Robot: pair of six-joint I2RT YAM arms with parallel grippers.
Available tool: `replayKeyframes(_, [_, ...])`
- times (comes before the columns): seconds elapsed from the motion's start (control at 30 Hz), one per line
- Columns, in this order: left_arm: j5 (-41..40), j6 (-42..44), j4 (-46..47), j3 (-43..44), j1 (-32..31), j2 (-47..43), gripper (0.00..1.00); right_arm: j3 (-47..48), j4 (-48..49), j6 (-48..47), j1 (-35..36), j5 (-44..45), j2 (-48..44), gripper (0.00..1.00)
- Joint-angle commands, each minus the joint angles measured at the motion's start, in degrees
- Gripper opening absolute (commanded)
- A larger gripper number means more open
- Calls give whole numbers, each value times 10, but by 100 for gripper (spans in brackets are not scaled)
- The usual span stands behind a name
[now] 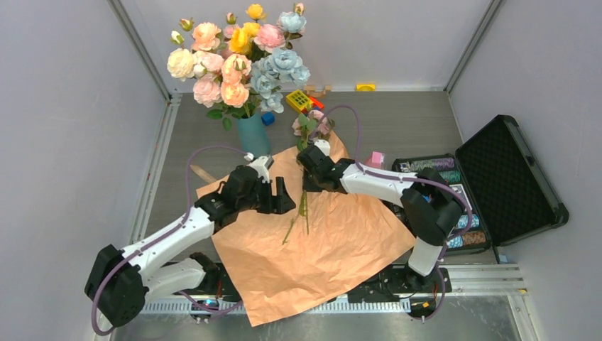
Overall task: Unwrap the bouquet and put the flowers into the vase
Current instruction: Pick up the fake flower from the wrapping paper.
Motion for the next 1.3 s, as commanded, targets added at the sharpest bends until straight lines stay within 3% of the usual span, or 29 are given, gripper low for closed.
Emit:
replayKeyframes(0.0, [-8, -56, 130, -29, -10, 24, 72, -11, 17, 10, -4, 10, -58, 0])
replayKeyframes(0.17, [4, -69, 198, -39, -21, 65, 72, -21, 17, 14, -5, 3, -77, 0])
replayKeyframes(0.4, [-23, -69, 212, -35, -44, 122, 68, -51, 50, 11, -6, 3, -122, 0])
replayKeyframes(1.03, [-77, -109, 249, -44, -67, 65, 66, -195, 224, -46, -6, 27, -315, 0])
replayKeyframes(1.27, [-79, -115, 228, -23, -67, 25, 66, -229, 244, -74, -6, 37, -386, 0])
